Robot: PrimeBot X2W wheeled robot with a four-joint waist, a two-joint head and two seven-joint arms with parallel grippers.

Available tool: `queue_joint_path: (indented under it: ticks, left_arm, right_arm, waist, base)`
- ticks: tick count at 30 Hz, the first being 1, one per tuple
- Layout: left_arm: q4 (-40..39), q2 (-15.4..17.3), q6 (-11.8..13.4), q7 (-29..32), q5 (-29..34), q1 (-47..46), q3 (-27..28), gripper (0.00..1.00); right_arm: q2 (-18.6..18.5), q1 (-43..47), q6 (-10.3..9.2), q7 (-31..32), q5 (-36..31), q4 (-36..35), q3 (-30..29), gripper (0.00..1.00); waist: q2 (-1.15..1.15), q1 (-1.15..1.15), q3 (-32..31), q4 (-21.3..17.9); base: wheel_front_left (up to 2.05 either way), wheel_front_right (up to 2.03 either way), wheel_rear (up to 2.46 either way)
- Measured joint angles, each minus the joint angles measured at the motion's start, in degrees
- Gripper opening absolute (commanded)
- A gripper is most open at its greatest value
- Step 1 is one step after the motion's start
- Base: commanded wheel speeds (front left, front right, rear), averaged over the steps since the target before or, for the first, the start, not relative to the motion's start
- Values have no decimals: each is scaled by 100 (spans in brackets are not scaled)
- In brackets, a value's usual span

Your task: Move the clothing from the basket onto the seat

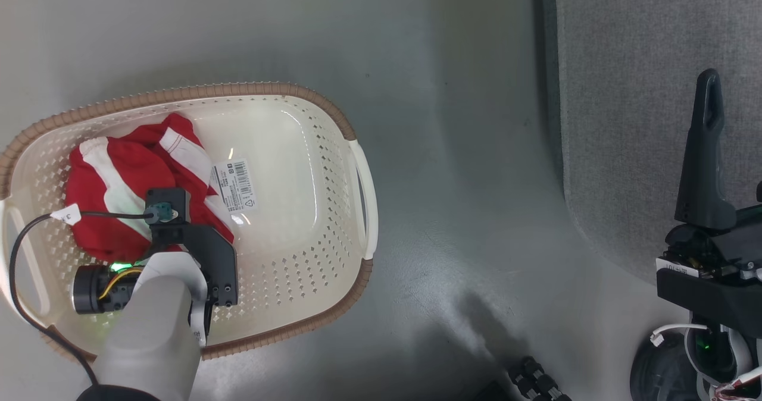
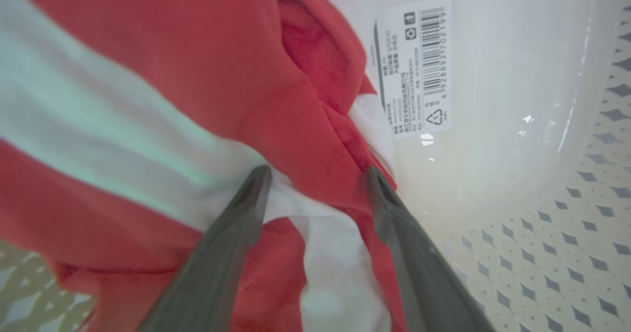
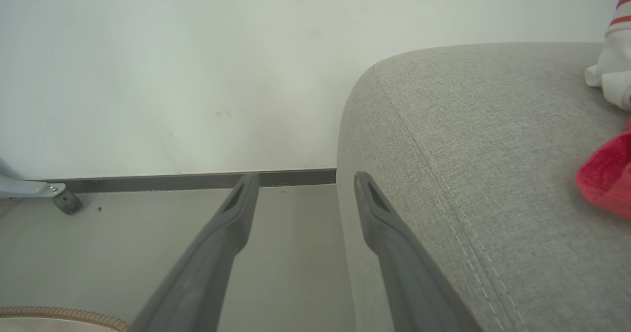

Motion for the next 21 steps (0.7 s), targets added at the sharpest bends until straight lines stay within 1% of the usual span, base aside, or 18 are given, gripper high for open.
queue_joint_path:
  ticks: [1, 2, 4, 17, 21]
  left_arm:
    - [25, -1, 0, 12, 0, -21, 4, 78]
    - [67, -5, 0, 18, 0, -36, 5, 46]
    - [134, -22, 0, 20, 9, -44, 2, 0]
    - [274, -149, 0, -84, 59, -187, -38, 0]
    - [279, -188, 0, -192, 59, -191, -68, 0]
  right_arm:
    - [0, -1, 0, -3, 0, 3, 0, 100]
    - [0, -4, 0, -9, 0, 15, 1, 100]
    - [0, -5, 0, -38, 0, 36, 1, 100]
    - [-3, -126, 10, -112, -2, 199, -13, 100]
    - [-10, -145, 52, -152, -4, 322, 7, 100]
  waist:
    - [0, 0, 19, -5]
    - [0, 0, 33, -11]
    - [0, 0, 45, -20]
    - [-1, 0, -13, 17]
    - [-1, 0, -128, 66]
  base:
    - [0, 0, 0]
    - [0, 0, 0]
    - [0, 0, 0]
    - [0, 0, 0]
    - [0, 0, 0]
